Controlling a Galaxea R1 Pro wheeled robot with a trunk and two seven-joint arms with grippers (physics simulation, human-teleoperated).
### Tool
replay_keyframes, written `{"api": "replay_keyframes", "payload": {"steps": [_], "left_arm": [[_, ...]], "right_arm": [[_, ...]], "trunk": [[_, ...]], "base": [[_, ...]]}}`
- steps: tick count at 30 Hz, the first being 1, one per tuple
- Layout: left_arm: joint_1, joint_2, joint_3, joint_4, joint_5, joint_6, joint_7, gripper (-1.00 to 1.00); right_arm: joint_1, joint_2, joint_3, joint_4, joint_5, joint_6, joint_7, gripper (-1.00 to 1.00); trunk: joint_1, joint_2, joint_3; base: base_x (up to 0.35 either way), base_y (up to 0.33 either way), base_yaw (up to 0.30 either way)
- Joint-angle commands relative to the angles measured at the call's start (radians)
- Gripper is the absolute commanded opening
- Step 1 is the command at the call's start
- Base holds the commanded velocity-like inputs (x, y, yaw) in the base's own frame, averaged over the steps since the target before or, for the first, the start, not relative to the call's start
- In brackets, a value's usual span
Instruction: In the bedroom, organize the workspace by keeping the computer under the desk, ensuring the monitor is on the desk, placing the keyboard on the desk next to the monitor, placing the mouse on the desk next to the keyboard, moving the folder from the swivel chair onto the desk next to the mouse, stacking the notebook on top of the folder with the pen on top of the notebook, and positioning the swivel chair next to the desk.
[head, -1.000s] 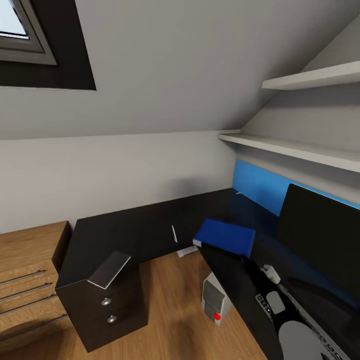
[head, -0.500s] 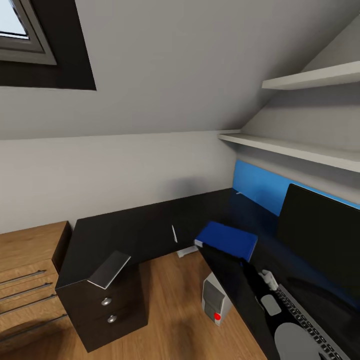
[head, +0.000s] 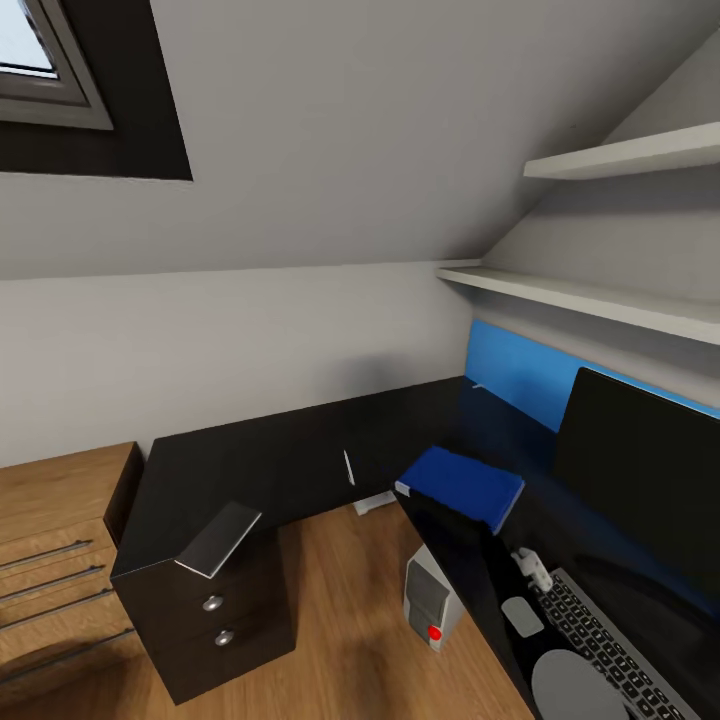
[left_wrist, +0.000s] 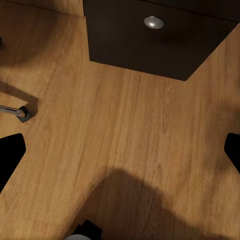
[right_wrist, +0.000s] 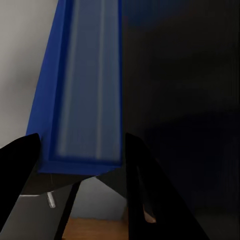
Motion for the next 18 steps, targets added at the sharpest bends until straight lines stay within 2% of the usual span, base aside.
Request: {"api": "replay_keyframes", "payload": {"steps": [1,3,8,10,18], "left_arm": [[-0.001,0.000,0.003,0.000,-0.003,-0.002,0.000,1.00],[-0.001,0.000,0.003,0.000,-0.003,-0.002,0.000,1.00],[-0.001,0.000,0.003,0.000,-0.003,-0.002,0.000,1.00],[-0.001,0.000,0.003,0.000,-0.003,-0.002,0.000,1.00],[-0.001,0.000,0.003,0.000,-0.003,-0.002,0.000,1.00]], "right_arm": [[-0.001,0.001,-0.003,0.001,-0.010,-0.003,0.001,-1.00],[-0.001,0.001,-0.003,0.002,-0.025,-0.012,-0.021,-1.00],[-0.001,0.002,-0.002,0.006,-0.146,-0.046,-0.061,-1.00],[-0.001,0.003,-0.002,0.015,-0.175,-0.055,-0.065,-1.00],[-0.001,0.003,0.000,0.037,-0.205,-0.065,-0.068,-1.00]], "trunk": [[0.000,-0.001,-0.002],[0.000,-0.001,-0.002],[0.000,-0.001,-0.002],[0.000,-0.001,-0.002],[0.000,-0.001,-0.002]], "base": [[0.000,0.000,0.000],[0.000,0.000,0.000],[0.000,0.000,0.000],[0.000,0.000,0.000],[0.000,0.000,0.000]]}}
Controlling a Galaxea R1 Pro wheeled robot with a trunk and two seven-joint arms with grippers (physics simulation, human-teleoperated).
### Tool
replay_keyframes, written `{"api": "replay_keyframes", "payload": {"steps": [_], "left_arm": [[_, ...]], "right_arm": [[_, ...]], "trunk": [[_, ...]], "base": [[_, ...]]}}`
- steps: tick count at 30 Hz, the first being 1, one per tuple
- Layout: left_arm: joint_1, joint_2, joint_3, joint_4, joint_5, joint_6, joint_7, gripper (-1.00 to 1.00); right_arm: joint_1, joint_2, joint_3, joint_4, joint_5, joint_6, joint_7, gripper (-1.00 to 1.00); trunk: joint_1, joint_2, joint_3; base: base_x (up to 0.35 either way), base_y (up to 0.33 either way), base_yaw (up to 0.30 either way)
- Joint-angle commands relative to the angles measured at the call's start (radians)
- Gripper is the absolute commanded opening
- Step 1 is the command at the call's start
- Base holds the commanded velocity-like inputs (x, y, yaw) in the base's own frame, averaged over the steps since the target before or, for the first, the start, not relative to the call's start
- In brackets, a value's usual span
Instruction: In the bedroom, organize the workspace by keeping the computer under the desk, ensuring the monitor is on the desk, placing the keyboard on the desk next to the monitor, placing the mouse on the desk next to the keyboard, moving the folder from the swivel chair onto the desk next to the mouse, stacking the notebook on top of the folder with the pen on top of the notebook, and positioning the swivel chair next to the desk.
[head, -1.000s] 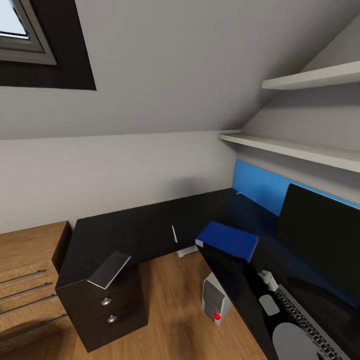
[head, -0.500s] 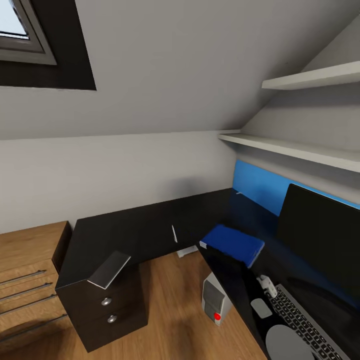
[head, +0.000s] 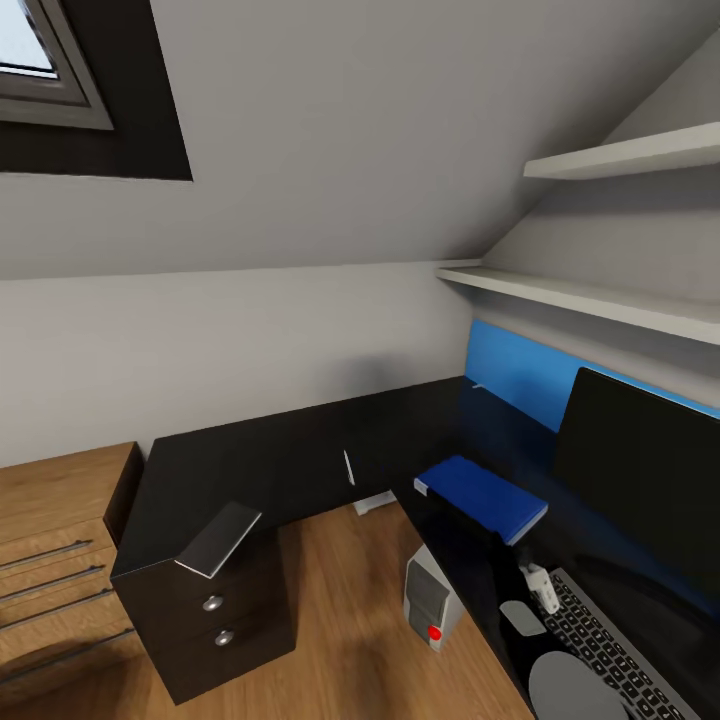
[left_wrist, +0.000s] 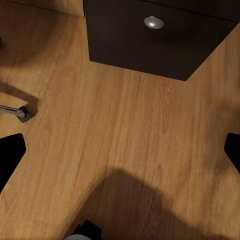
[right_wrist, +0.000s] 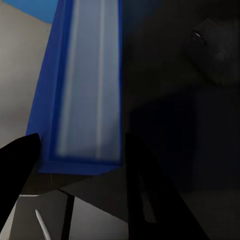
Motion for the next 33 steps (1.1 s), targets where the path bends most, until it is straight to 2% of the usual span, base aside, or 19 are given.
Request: {"api": "replay_keyframes", "payload": {"steps": [1,33], "left_arm": [[-0.001,0.000,0.003,0.000,-0.003,-0.002,0.000,1.00],[-0.001,0.000,0.003,0.000,-0.003,-0.005,0.000,1.00]], "right_arm": [[-0.001,0.000,-0.003,0.001,-0.011,-0.001,0.008,-1.00],[-0.001,0.001,-0.004,0.002,-0.018,-0.004,0.005,-1.00]], "trunk": [[0.000,-0.001,-0.002],[0.000,-0.001,-0.002]], "base": [[0.000,0.000,0.000],[0.072,0.055,0.000]]}}
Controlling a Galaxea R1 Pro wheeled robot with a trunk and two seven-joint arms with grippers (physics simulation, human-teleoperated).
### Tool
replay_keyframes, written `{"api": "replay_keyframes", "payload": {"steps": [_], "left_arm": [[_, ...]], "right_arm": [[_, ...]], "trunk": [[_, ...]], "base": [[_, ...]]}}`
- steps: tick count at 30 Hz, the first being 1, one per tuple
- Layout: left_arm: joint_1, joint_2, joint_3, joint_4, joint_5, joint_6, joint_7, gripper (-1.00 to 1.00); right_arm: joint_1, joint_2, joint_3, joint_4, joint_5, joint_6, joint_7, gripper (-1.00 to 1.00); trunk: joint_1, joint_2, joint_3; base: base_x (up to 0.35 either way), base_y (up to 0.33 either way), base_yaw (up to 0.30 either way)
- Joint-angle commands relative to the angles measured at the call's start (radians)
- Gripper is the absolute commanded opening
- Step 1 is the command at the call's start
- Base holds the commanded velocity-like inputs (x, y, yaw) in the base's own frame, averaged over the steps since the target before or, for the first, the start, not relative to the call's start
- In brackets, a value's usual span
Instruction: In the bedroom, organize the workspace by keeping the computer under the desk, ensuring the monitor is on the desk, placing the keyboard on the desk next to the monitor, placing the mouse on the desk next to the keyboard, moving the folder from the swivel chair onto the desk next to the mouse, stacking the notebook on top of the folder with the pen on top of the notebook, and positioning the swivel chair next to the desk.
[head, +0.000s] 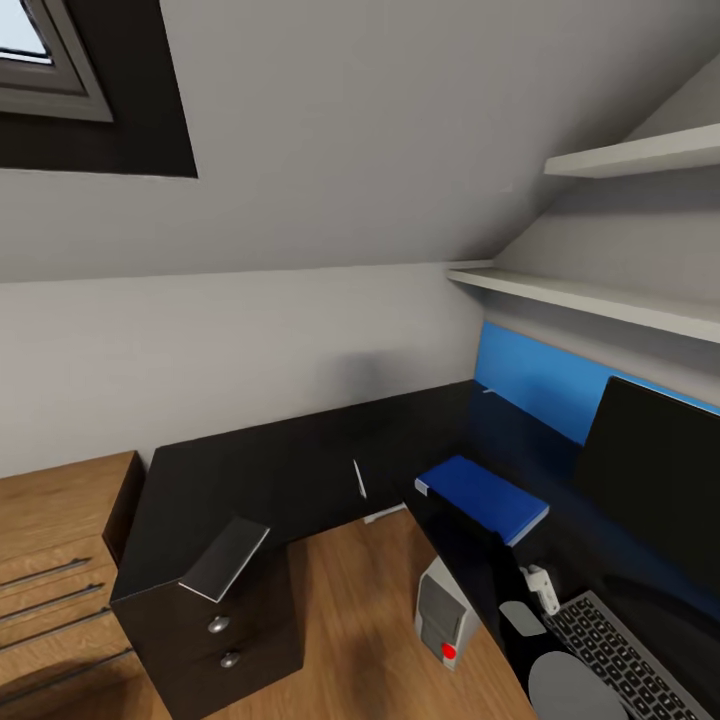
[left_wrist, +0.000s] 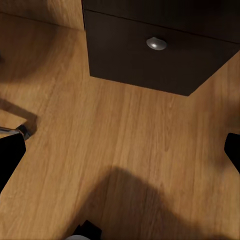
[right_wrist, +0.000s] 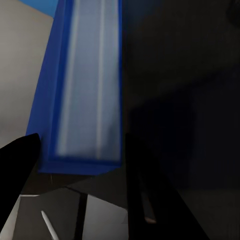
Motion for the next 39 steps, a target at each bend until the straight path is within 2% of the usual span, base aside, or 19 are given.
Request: {"api": "replay_keyframes", "payload": {"steps": [1,14,31,39], "left_arm": [[-0.001,0.000,0.003,0.000,-0.003,-0.002,0.000,1.00],[-0.001,0.000,0.003,0.000,-0.003,-0.001,0.000,1.00],[-0.001,0.000,0.003,0.000,-0.003,-0.001,0.000,1.00],[-0.001,0.000,0.003,0.000,-0.003,-0.001,0.000,1.00]], "right_arm": [[-0.001,0.001,-0.003,0.001,-0.011,-0.001,0.008,-1.00],[-0.001,0.007,-0.003,0.015,-0.012,-0.048,-0.039,-1.00],[-0.001,0.007,-0.003,0.022,-0.011,-0.047,-0.037,-1.00],[-0.001,0.005,-0.003,0.020,-0.014,-0.048,-0.040,-1.00]], "trunk": [[0.000,-0.001,-0.002],[0.000,-0.001,-0.002],[0.000,-0.001,-0.012],[0.000,-0.001,-0.012]], "base": [[0.028,0.012,0.000],[0.031,0.021,0.000],[0.004,0.000,-0.025],[0.179,0.000,0.000]]}}
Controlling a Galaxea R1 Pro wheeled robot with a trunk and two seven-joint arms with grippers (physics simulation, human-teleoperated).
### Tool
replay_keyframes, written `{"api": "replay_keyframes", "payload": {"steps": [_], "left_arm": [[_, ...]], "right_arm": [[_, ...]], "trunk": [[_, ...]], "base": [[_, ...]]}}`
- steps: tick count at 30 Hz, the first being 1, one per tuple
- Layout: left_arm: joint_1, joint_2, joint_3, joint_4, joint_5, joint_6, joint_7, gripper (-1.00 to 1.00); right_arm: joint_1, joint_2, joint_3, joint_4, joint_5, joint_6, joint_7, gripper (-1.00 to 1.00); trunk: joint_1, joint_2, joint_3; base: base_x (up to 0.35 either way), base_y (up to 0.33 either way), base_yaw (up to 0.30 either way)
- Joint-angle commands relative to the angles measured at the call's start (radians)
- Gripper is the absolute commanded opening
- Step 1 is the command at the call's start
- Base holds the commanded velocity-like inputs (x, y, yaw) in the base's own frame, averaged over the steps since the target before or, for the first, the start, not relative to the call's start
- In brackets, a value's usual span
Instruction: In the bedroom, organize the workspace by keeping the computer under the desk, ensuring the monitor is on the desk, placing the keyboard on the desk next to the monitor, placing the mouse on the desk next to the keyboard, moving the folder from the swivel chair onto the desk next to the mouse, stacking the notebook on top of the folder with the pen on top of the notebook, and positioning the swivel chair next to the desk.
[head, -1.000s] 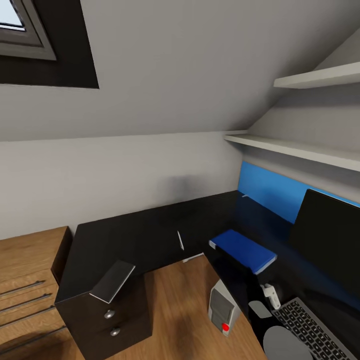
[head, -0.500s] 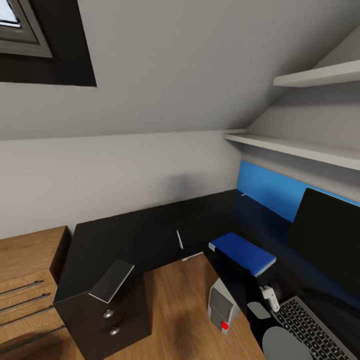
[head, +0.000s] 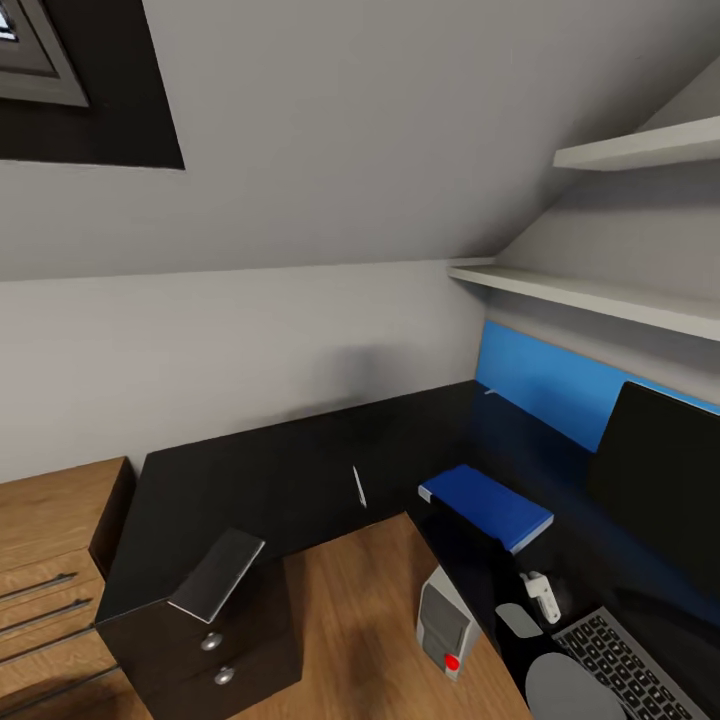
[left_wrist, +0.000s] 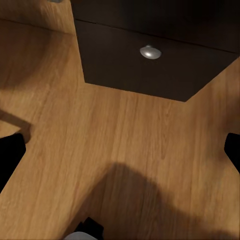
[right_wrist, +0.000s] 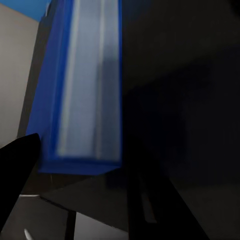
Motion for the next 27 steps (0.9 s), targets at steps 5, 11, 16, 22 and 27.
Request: {"api": "replay_keyframes", "payload": {"steps": [5,11,16,22,27], "left_arm": [[-0.001,0.000,0.003,0.000,-0.003,-0.002,0.000,1.00],[-0.001,0.000,0.003,0.000,-0.003,-0.002,0.000,1.00],[-0.001,0.000,0.003,0.000,-0.003,-0.002,0.000,1.00],[-0.001,0.000,0.003,0.000,-0.003,-0.002,0.000,1.00],[-0.001,0.000,0.003,0.000,-0.003,-0.002,0.000,1.00]], "right_arm": [[-0.001,-0.003,-0.003,0.001,-0.010,0.001,0.010,-1.00],[-0.001,-0.004,-0.003,0.001,-0.009,0.006,0.010,-1.00],[-0.001,-0.002,-0.001,0.003,-0.009,0.007,0.021,-1.00],[-0.001,-0.005,-0.001,0.008,-0.009,0.008,0.022,-1.00],[-0.001,-0.004,-0.001,0.009,-0.008,0.007,0.023,-1.00]], "trunk": [[0.000,-0.001,-0.002],[0.000,-0.001,-0.002],[0.000,-0.001,-0.002],[0.000,-0.001,-0.002],[0.000,-0.001,-0.002]], "base": [[0.020,0.000,0.000],[0.002,0.000,0.000],[0.000,0.000,0.000],[0.000,0.000,0.000],[0.000,0.000,0.000]]}}
